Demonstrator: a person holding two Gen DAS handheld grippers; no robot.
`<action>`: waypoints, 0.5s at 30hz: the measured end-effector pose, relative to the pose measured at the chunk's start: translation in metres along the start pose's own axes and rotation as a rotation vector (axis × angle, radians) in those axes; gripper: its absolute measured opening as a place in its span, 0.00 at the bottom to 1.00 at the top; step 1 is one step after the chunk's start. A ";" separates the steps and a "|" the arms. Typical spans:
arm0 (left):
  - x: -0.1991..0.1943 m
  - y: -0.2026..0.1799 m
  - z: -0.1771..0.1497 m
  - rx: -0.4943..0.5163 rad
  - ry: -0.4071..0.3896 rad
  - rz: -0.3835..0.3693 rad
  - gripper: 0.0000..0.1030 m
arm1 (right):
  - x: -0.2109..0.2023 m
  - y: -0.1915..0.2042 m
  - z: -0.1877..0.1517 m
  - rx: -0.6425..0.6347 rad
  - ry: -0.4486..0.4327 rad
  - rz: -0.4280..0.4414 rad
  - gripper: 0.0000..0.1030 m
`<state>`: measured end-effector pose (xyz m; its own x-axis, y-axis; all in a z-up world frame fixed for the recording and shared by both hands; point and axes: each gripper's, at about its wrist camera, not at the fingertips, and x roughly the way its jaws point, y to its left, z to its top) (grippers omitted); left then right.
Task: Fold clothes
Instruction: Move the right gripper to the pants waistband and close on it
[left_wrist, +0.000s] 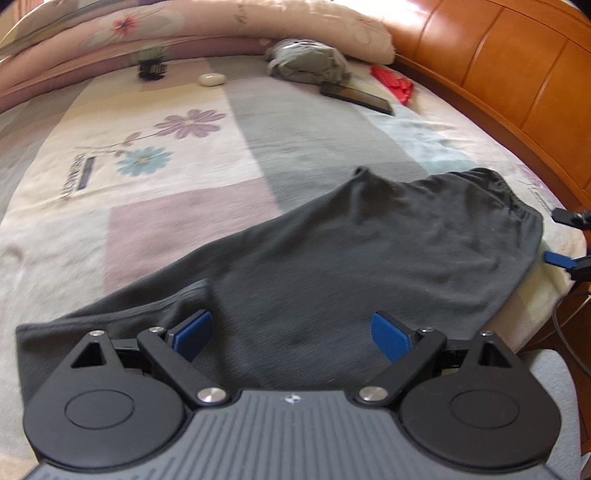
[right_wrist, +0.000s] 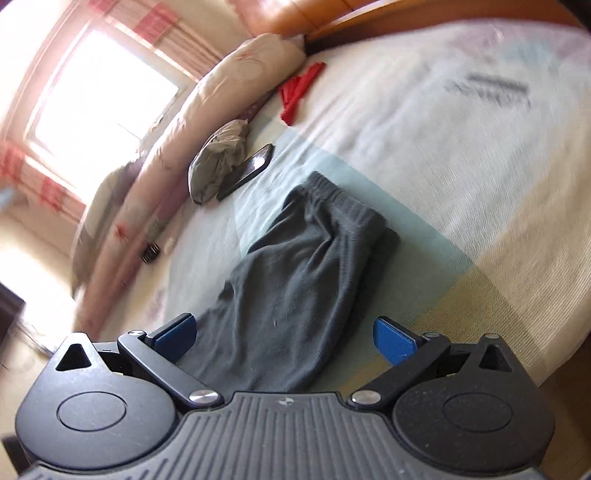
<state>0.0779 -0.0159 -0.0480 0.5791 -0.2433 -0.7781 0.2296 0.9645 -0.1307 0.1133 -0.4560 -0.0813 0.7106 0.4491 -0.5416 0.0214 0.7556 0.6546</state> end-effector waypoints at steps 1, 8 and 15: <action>0.000 -0.004 0.002 0.011 -0.004 -0.005 0.90 | 0.002 -0.006 0.003 0.030 0.000 0.014 1.00; 0.003 -0.023 0.011 0.067 -0.010 -0.012 0.90 | 0.013 -0.047 0.023 0.243 -0.001 0.114 1.00; 0.011 -0.037 0.016 0.096 0.001 -0.025 0.90 | 0.022 -0.051 0.035 0.262 -0.017 0.118 1.00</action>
<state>0.0884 -0.0556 -0.0419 0.5718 -0.2667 -0.7758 0.3176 0.9439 -0.0905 0.1529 -0.5015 -0.1084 0.7308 0.5169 -0.4458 0.1167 0.5488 0.8277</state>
